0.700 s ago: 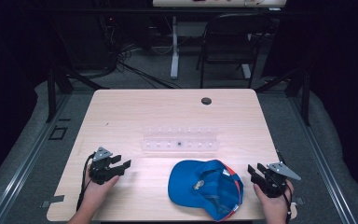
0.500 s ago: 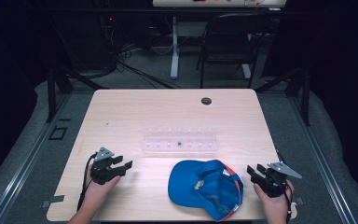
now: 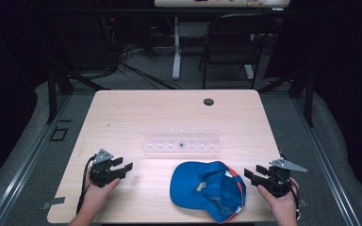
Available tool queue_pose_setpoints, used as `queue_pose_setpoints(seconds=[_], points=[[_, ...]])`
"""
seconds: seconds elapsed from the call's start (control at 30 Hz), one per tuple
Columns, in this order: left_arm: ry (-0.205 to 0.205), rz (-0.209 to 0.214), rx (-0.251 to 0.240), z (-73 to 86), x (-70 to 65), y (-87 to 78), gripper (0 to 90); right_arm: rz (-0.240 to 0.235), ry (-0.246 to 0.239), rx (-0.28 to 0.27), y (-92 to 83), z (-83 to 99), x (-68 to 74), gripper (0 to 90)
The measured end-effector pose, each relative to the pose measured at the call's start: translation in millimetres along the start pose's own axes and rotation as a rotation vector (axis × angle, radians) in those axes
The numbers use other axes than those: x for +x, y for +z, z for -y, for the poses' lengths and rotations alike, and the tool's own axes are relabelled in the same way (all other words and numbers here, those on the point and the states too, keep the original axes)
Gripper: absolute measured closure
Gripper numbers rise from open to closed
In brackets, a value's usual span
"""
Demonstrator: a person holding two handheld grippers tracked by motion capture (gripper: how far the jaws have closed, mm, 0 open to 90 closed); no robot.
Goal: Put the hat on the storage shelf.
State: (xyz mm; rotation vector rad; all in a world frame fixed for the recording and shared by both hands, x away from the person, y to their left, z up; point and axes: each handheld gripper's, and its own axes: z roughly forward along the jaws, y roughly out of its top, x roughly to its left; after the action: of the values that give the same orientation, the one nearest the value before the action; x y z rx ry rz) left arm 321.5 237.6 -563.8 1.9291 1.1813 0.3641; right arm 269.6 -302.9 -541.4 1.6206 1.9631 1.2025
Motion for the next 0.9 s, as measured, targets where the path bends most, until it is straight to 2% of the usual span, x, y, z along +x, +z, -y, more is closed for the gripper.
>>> queue_pose_setpoints(seconds=[0.03,0.07,0.17,0.23,0.33,0.4,0.5,0.57,0.67,0.77,0.83,0.9], points=[[0.000,0.000,0.000,0.0,0.0,0.0,47.2,0.000,0.000,0.000,0.0,0.0,0.0,42.8],[-0.003,-0.002,-0.004,0.1,0.1,0.5,47.1,-0.026,0.007,0.020,-4.9,-3.8,1.7,45.2],[-0.001,0.002,0.001,-0.1,0.0,0.9,47.1,-0.041,0.010,0.041,-10.0,-7.6,3.2,49.8],[0.001,0.004,-0.002,-0.3,-0.6,1.0,47.1,-0.072,0.031,0.070,-13.3,-11.1,5.6,48.2],[0.006,0.003,-0.002,-0.4,-0.2,0.6,47.1,-0.100,0.059,0.064,-15.6,-13.5,7.7,44.2],[0.003,-0.002,-0.003,-0.3,0.4,0.0,47.1,-0.153,0.085,0.052,-19.3,-17.7,9.3,39.7],[0.002,0.000,-0.003,-0.4,1.1,-0.7,47.1,-0.144,0.094,0.048,-21.7,-20.7,10.3,39.9],[0.000,-0.001,-0.009,-0.2,1.1,-0.7,47.1,-0.133,0.108,0.060,-24.7,-23.4,10.0,44.0],[0.000,0.000,-0.008,-0.3,1.1,-1.2,46.9,-0.125,0.093,0.069,-27.0,-24.9,9.4,48.7],[0.003,-0.002,-0.004,-0.4,0.8,-1.0,46.7,-0.120,0.067,0.100,-30.1,-27.2,9.6,52.1],[0.006,0.000,-0.004,-0.3,-0.1,-0.4,46.7,-0.141,0.063,0.144,-31.1,-27.9,10.6,53.0],[0.008,0.002,-0.004,-0.4,-0.8,-0.6,46.6,-0.154,0.061,0.166,-31.6,-27.8,11.3,53.6]])
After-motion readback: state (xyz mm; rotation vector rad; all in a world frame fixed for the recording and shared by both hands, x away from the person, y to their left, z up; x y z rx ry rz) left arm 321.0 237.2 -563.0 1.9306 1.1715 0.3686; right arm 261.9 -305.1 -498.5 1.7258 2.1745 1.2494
